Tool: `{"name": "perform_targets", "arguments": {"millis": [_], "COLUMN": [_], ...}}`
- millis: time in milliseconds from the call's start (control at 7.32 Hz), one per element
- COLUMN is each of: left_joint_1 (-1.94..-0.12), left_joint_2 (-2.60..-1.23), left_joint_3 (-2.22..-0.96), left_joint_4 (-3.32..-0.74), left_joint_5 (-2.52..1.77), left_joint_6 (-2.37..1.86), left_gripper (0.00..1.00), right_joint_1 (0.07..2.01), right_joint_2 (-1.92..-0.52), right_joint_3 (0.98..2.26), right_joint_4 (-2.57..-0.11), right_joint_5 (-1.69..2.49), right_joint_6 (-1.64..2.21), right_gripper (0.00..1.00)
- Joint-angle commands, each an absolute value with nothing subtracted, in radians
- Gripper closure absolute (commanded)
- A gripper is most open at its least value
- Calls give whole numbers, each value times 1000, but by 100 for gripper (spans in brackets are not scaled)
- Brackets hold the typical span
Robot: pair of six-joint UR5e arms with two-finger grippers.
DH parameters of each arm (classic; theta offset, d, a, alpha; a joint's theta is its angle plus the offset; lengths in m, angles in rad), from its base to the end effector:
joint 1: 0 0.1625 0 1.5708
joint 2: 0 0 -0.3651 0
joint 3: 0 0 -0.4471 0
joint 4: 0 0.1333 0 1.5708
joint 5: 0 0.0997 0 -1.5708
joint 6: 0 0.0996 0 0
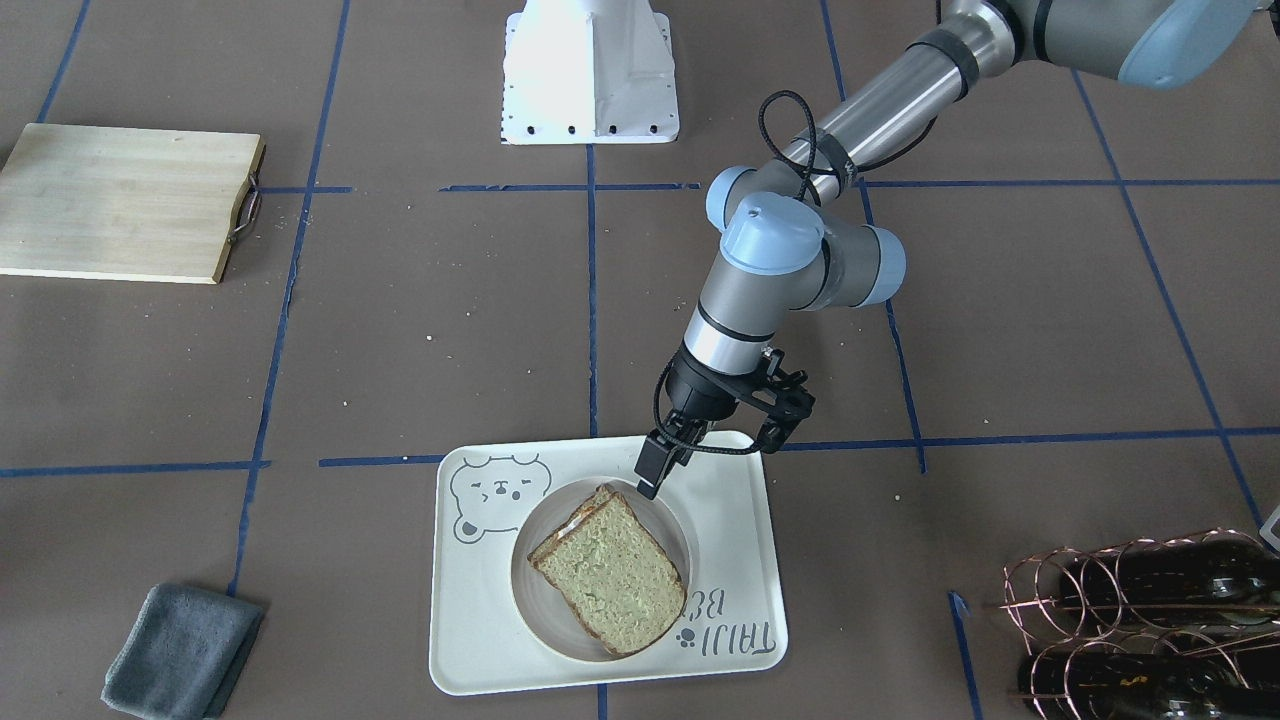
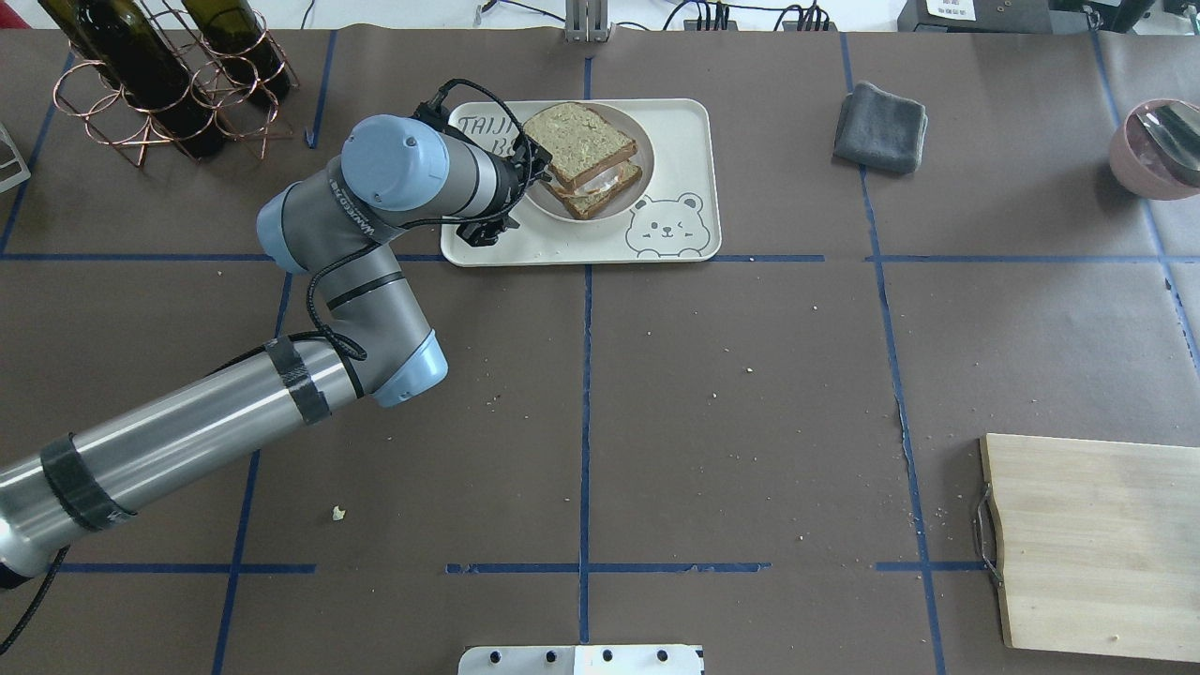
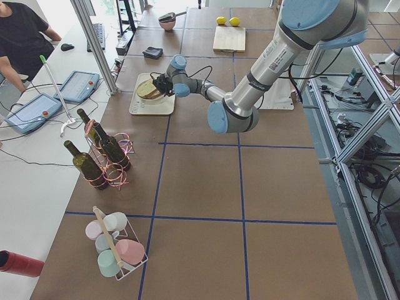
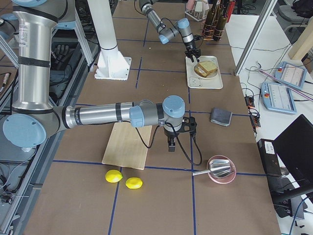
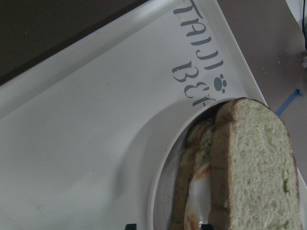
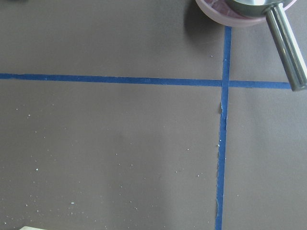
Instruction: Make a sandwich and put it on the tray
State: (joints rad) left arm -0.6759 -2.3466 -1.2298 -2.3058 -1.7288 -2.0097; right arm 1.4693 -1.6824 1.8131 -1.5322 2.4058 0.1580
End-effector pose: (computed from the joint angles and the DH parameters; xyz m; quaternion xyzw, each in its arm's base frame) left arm 0.5432 -0.5864 0.1814 -0.0003 0.5543 -0.4027 0.7284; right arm 0.0073 -0.5156 0.5162 0.0244 -0.4106 -0.0085 0.9114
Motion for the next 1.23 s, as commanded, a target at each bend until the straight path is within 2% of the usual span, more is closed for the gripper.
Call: {"name": "perform_targets", "arguments": {"millis": [0, 273, 547, 683, 1093], "left_joint_1": [-704, -756, -855, -932, -1194], "left_joint_2": [-2196, -2039, -1940, -1858, -1770], "left_joint_3": [-1455, -1737, -1865, -1906, -1858], "left_joint_4": [-2232, -2046, -1863, -1864, -1861], "left_joint_5": [-1793, -1796, -1796, -1799, -1978], "left_joint_6": [-1765, -1407, -1039, -847, -339], "left_gripper": [0, 0, 0, 0, 0], "right_joint_1": [1471, 1480, 1482, 1482, 1532], "right_joint_2": [-1683, -1683, -1686, -1684, -1677], "right_joint_3": [1813, 1813, 1812, 1804, 1772], "right_joint_4": [-1535, -1536, -1537, -1532, -1535], "right_joint_5": [2405, 2404, 2401, 2382, 2364], "right_joint_6": [158, 156, 152, 144, 81], "right_gripper": [0, 0, 0, 0, 0]}}
